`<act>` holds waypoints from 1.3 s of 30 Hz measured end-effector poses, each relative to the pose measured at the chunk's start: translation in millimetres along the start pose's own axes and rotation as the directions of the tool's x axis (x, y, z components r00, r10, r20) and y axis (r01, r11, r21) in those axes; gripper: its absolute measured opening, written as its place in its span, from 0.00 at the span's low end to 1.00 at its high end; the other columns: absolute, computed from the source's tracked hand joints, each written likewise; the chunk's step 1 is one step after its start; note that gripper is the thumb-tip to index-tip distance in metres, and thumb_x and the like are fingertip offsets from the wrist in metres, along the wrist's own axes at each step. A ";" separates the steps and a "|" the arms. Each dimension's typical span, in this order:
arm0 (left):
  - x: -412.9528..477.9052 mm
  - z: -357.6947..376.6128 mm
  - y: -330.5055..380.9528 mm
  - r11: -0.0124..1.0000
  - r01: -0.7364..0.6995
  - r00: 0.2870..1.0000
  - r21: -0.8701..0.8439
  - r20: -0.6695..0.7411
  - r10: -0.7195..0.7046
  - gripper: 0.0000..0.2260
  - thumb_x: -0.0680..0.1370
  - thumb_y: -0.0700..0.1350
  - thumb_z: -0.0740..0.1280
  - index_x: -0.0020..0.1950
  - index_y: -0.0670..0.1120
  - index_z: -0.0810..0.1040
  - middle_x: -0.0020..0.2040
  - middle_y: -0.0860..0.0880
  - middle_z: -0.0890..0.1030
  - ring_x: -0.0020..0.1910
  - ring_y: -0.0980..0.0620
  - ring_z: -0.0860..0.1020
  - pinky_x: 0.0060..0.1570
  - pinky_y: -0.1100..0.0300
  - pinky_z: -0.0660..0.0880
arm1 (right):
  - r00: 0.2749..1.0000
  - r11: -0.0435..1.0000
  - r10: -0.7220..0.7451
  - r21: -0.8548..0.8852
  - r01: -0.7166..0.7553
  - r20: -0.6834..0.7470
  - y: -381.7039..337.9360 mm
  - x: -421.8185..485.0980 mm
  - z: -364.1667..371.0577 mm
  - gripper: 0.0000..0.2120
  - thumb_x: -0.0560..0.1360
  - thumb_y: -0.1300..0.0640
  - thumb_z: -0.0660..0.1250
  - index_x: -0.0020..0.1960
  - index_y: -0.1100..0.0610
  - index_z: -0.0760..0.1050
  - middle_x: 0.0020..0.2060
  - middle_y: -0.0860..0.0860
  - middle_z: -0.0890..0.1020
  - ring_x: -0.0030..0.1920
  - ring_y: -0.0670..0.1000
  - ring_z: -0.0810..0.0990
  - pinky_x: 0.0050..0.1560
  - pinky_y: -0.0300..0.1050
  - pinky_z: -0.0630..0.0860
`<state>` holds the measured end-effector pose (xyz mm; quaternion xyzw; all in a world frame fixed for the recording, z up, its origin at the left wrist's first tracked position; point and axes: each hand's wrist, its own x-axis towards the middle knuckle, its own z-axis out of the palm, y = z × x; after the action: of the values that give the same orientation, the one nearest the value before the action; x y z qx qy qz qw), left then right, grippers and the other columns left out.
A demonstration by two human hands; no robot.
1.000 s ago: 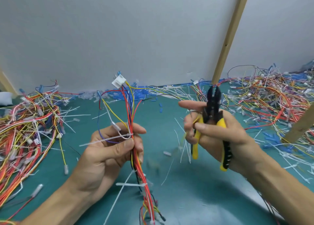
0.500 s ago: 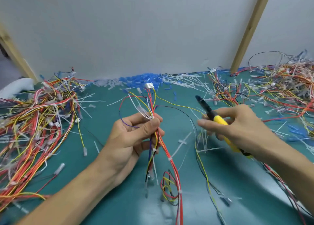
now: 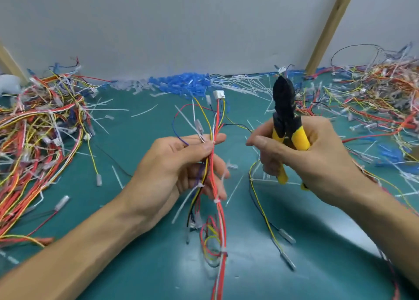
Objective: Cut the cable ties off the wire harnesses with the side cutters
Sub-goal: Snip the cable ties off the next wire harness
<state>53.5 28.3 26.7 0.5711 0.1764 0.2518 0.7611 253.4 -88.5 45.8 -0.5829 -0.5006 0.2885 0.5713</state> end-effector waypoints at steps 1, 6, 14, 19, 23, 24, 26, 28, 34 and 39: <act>0.2 1.5 -1.5 0.999 -0.001 1.000 0.037 -0.019 0.002 0.14 0.80 0.42 0.64 0.62 0.35 0.78 0.34 0.40 0.81 0.22 0.46 0.78 0.24 0.61 0.74 | 0.998 0.998 -0.057 -0.020 0.057 -0.001 0.3 -1.1 3.6 0.07 0.75 0.59 0.78 0.48 0.63 0.84 0.29 0.58 0.73 0.28 0.55 0.70 0.28 0.51 0.70; -3.6 7.1 -18.1 0.849 -0.024 1.000 0.528 0.007 0.024 0.14 0.85 0.43 0.64 0.40 0.44 0.80 0.22 0.43 0.74 0.16 0.50 0.69 0.21 0.61 0.67 | 0.976 0.971 -0.212 -0.107 0.216 0.043 4.7 -7.4 11.7 0.12 0.74 0.57 0.78 0.58 0.54 0.86 0.34 0.55 0.76 0.32 0.45 0.71 0.36 0.36 0.70; -9.2 15.0 -26.8 0.763 -0.071 0.997 0.643 0.029 0.069 0.15 0.84 0.49 0.65 0.40 0.42 0.77 0.23 0.41 0.73 0.17 0.54 0.70 0.22 0.68 0.63 | 0.990 0.987 -0.130 -0.092 0.135 0.063 15.6 -9.3 19.5 0.06 0.78 0.64 0.74 0.43 0.59 0.82 0.30 0.45 0.82 0.31 0.42 0.77 0.37 0.31 0.71; -2.5 5.8 -24.5 0.925 0.056 0.997 0.375 -0.076 -0.030 0.18 0.75 0.52 0.73 0.42 0.39 0.74 0.26 0.41 0.73 0.20 0.45 0.72 0.22 0.62 0.69 | 0.994 0.998 -0.043 0.039 0.039 0.101 10.5 -8.3 22.9 0.07 0.79 0.57 0.68 0.44 0.59 0.78 0.34 0.63 0.78 0.32 0.65 0.70 0.32 0.65 0.70; -2.6 5.8 -25.2 0.943 -0.028 0.991 0.332 -0.114 0.070 0.21 0.68 0.51 0.77 0.55 0.57 0.70 0.39 0.40 0.80 0.27 0.33 0.78 0.26 0.44 0.75 | 0.991 0.993 0.018 0.112 -0.034 0.135 9.6 -7.9 24.8 0.08 0.79 0.58 0.65 0.45 0.63 0.76 0.29 0.57 0.76 0.30 0.64 0.72 0.30 0.63 0.72; -2.4 5.4 -25.8 0.930 -0.060 0.991 0.362 -0.094 0.100 0.25 0.70 0.49 0.76 0.61 0.61 0.69 0.43 0.40 0.80 0.30 0.30 0.79 0.28 0.38 0.76 | 0.991 0.993 0.020 0.117 -0.036 0.136 9.9 -7.6 25.2 0.09 0.79 0.58 0.64 0.45 0.64 0.76 0.29 0.57 0.77 0.30 0.62 0.72 0.31 0.61 0.73; -3.2 4.5 -26.0 0.888 -0.110 0.992 0.447 -0.010 0.128 0.26 0.74 0.48 0.73 0.70 0.62 0.69 0.45 0.43 0.81 0.35 0.29 0.81 0.35 0.34 0.77 | 0.992 0.990 0.012 0.136 -0.029 0.129 10.5 -7.1 26.0 0.09 0.79 0.59 0.64 0.45 0.64 0.75 0.29 0.57 0.78 0.31 0.61 0.74 0.32 0.57 0.73; -4.1 5.8 -24.5 0.821 -0.136 0.988 0.555 0.013 0.154 0.18 0.75 0.53 0.71 0.64 0.57 0.78 0.44 0.46 0.82 0.36 0.37 0.83 0.38 0.40 0.81 | 0.992 0.988 0.000 0.152 -0.019 0.124 11.0 -7.2 26.6 0.09 0.80 0.60 0.64 0.46 0.66 0.74 0.30 0.58 0.79 0.31 0.61 0.74 0.32 0.55 0.73; -8.3 12.6 -21.3 0.711 -0.135 0.941 0.690 -0.136 0.310 0.16 0.65 0.60 0.75 0.45 0.50 0.81 0.34 0.49 0.81 0.26 0.48 0.80 0.27 0.55 0.79 | 0.995 0.990 -0.012 0.144 -0.001 0.095 13.8 -8.3 28.2 0.08 0.81 0.62 0.63 0.46 0.66 0.74 0.30 0.58 0.79 0.31 0.57 0.76 0.33 0.51 0.75; -14.2 21.4 -12.2 0.553 -0.216 0.902 0.804 -0.052 0.429 0.08 0.72 0.52 0.76 0.40 0.50 0.80 0.34 0.55 0.82 0.25 0.57 0.79 0.26 0.67 0.71 | 0.999 0.952 0.016 0.304 -0.028 0.042 16.6 -6.0 30.9 0.09 0.80 0.60 0.64 0.44 0.65 0.73 0.28 0.58 0.76 0.31 0.58 0.72 0.35 0.52 0.73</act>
<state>56.1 0.6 20.8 0.8313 0.2509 0.3536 0.3477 227.6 -79.8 22.9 -0.4875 -0.4549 0.3798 0.6412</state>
